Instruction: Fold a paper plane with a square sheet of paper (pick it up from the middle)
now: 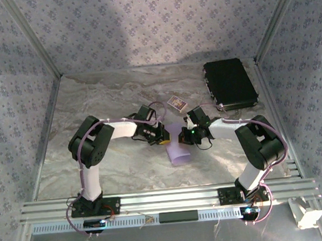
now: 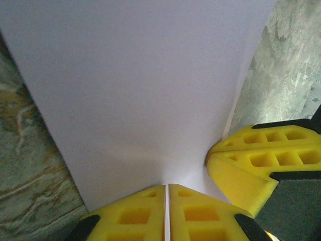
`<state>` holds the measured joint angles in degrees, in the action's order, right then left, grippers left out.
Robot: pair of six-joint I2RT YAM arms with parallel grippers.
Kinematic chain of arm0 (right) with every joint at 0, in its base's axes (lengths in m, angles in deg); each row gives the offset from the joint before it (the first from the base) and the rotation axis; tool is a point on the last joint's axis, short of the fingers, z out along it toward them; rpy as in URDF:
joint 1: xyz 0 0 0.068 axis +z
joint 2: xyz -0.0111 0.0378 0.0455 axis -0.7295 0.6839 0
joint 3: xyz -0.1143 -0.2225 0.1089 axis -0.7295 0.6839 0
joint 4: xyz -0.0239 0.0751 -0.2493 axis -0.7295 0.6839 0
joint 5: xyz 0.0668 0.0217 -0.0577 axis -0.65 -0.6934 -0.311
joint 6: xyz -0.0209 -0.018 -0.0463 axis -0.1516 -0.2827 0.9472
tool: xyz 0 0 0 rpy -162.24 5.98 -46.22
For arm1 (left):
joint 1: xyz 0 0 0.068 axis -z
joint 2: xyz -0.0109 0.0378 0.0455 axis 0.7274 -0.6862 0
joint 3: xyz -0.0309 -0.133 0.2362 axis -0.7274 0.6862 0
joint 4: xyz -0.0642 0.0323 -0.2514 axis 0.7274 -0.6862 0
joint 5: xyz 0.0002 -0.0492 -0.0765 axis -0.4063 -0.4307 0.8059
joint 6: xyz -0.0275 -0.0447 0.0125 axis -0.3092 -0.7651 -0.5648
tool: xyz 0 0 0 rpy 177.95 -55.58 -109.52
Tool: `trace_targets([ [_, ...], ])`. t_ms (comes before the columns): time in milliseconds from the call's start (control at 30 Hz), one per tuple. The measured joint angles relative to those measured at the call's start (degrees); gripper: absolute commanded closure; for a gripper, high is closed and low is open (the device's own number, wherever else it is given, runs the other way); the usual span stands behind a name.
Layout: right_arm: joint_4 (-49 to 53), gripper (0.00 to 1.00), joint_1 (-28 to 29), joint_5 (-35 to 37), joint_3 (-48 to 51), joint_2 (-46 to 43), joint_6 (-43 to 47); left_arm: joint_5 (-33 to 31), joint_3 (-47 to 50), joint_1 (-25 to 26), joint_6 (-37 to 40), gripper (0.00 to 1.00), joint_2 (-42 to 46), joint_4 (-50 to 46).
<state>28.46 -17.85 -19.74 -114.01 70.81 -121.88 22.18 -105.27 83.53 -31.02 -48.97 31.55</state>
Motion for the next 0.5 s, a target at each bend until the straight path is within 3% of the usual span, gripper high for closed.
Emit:
trace_targets([
  [200,-0.2,1.00,-0.2,-0.3,0.1,0.0,0.0,-2.0,1.8,0.1,-0.9,0.85,3.1,0.5],
  [500,-0.4,1.00,-0.2,-0.3,0.3,0.0,-0.4,0.5,3.8,1.4,-5.7,0.84,6.2,6.7],
])
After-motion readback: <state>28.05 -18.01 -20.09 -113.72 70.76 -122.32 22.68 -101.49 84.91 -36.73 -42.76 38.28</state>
